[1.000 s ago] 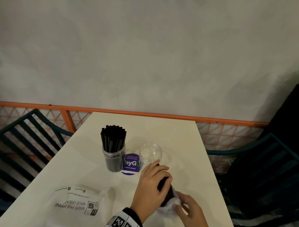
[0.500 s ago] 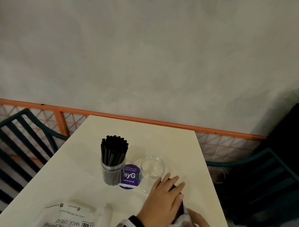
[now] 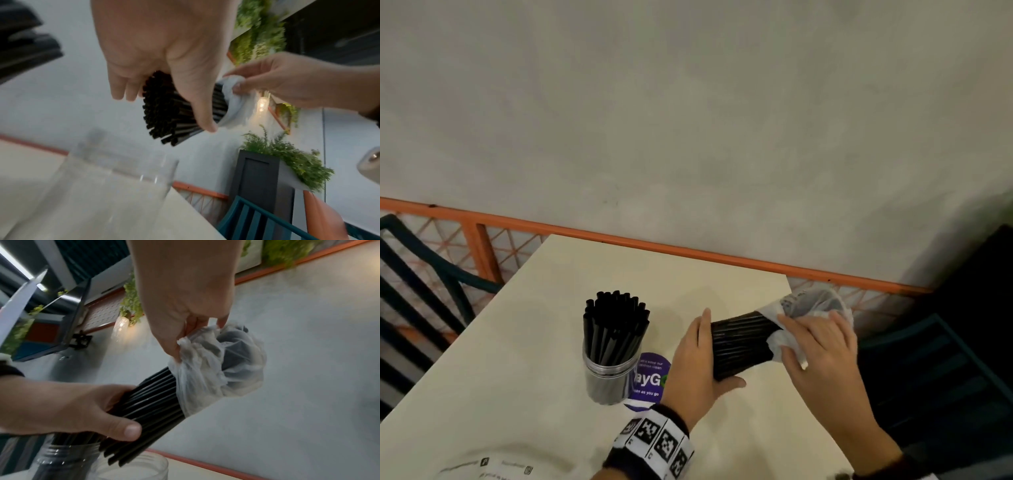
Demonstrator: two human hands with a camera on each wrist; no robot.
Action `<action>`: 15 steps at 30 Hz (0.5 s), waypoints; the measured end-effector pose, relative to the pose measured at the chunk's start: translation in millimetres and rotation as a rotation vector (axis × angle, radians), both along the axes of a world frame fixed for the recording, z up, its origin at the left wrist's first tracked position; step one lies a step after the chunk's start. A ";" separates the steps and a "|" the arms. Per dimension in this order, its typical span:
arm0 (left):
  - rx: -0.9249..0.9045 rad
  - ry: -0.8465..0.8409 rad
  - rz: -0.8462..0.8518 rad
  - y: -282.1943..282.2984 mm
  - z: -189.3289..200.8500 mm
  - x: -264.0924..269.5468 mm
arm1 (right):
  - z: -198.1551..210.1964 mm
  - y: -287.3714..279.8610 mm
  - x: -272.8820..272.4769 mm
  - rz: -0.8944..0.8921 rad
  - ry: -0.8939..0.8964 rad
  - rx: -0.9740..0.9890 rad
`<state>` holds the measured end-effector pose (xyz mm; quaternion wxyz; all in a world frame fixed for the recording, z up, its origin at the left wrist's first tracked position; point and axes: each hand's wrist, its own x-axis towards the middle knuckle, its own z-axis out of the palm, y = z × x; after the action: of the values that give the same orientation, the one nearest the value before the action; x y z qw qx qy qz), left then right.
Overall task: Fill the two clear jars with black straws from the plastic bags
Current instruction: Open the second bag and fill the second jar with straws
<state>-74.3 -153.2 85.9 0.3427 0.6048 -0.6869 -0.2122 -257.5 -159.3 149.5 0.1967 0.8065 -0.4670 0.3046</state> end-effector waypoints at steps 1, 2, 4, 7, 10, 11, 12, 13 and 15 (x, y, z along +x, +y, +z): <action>-0.013 0.045 0.027 -2.5 -9.0 -0.3 | 1.2 -5.9 3.9 0.021 0.038 -0.008; -0.036 0.067 0.060 -4.0 -18.2 -1.0 | 2.2 -10.5 8.0 0.037 0.073 -0.023; -0.069 0.077 0.109 -5.6 -33.1 -2.7 | 1.1 -16.6 15.3 0.070 0.145 -0.038; -0.073 0.111 0.114 -8.3 -47.9 -1.6 | -2.4 -21.8 23.5 0.101 0.245 -0.048; -0.135 0.064 0.110 -9.9 -60.6 0.6 | -6.7 -23.9 25.9 0.119 0.282 -0.063; -0.145 0.020 0.110 -10.0 -63.6 0.7 | -7.5 -24.6 26.1 0.129 0.287 -0.065; -0.134 -0.023 0.101 -10.1 -64.8 0.8 | -8.0 -25.6 26.6 0.145 0.293 -0.064; -0.122 -0.069 0.097 -10.7 -65.8 0.7 | -7.9 -26.5 27.7 0.167 0.299 -0.060; -0.057 -0.147 0.091 -11.8 -64.4 1.9 | -6.7 -26.3 33.1 0.206 0.308 -0.043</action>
<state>-72.4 -165.0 21.4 0.3176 0.6392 -0.6879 -0.1319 -224.4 -185.6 142.8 0.2511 0.8826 -0.3397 0.2062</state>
